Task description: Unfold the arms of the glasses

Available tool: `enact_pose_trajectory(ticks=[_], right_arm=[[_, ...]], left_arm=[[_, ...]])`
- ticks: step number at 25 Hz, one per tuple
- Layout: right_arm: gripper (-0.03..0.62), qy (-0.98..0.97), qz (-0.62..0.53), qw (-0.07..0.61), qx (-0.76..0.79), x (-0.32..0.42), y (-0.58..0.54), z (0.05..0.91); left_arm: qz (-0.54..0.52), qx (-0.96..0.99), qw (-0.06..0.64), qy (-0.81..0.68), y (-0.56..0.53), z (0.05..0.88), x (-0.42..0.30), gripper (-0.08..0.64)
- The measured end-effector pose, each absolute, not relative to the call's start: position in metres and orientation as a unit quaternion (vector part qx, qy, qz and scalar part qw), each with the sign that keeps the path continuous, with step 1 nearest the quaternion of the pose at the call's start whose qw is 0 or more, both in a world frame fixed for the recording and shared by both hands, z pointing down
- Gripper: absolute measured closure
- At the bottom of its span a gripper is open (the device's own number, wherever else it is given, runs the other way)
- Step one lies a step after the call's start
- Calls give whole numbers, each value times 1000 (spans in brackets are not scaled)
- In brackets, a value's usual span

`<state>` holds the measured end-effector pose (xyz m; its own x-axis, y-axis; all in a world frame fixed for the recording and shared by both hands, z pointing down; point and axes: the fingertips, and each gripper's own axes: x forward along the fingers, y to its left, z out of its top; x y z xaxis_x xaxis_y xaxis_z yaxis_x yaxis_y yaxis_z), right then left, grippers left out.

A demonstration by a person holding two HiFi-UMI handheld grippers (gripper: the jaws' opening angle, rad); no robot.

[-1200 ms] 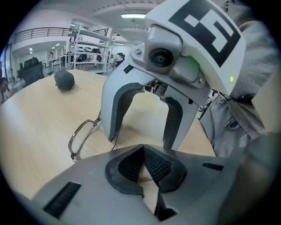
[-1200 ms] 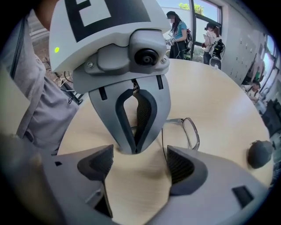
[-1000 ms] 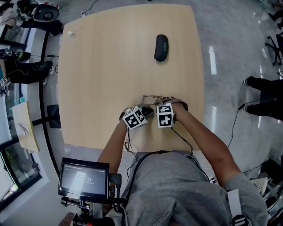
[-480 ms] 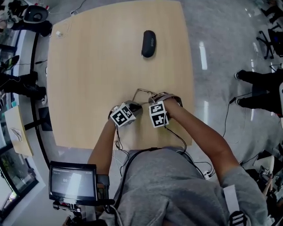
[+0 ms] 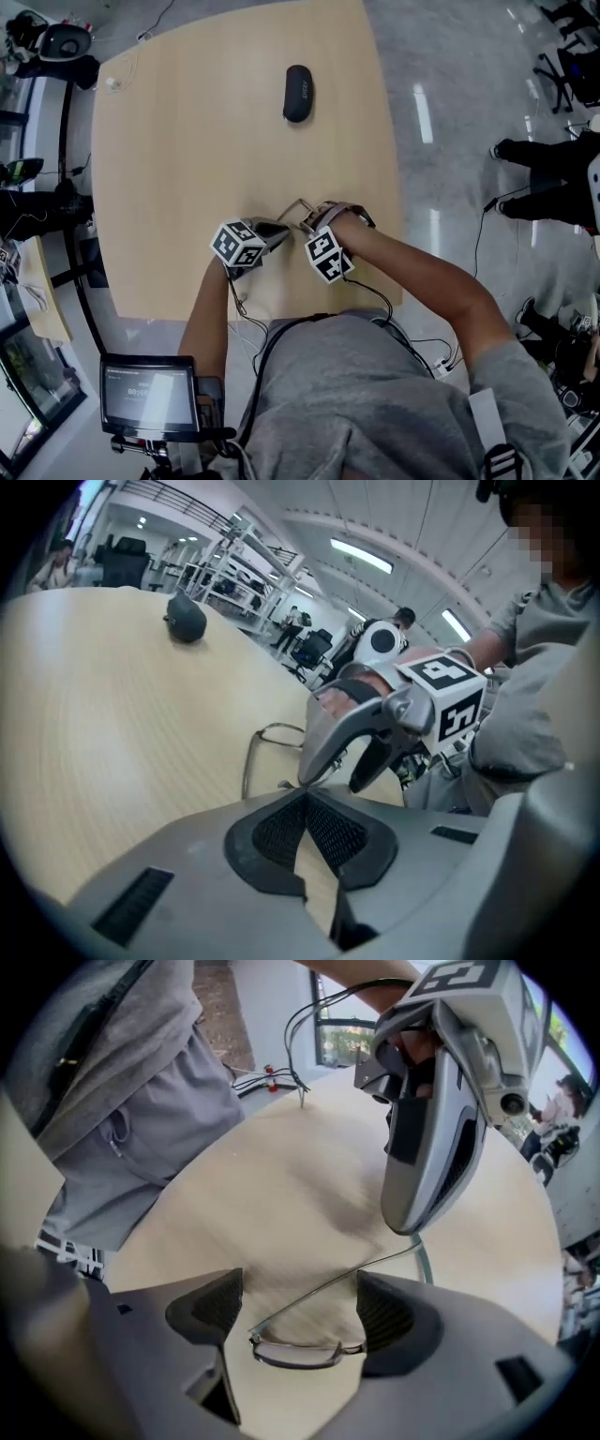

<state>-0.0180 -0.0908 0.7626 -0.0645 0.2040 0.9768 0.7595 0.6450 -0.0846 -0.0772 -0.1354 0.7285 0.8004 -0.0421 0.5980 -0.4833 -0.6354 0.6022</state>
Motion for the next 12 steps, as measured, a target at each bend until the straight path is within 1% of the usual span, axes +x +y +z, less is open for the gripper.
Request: enact_pose_trajectory(ticks=[3, 6, 8, 12], right_arm=[[212, -642, -291, 587, -398, -13, -100, 763], [212, -587, -343, 605, -415, -16, -109, 767], [212, -561, -363, 621, -410, -17, -112, 770], [212, -521, -422, 626, -399, -16, -106, 770]], left_arm=[[341, 851, 384, -113, -116, 743, -78, 554], [339, 837, 404, -142, -116, 754, -84, 555], [315, 823, 436, -184, -124, 757, -86, 555], [236, 763, 536, -274, -142, 760, -87, 555]])
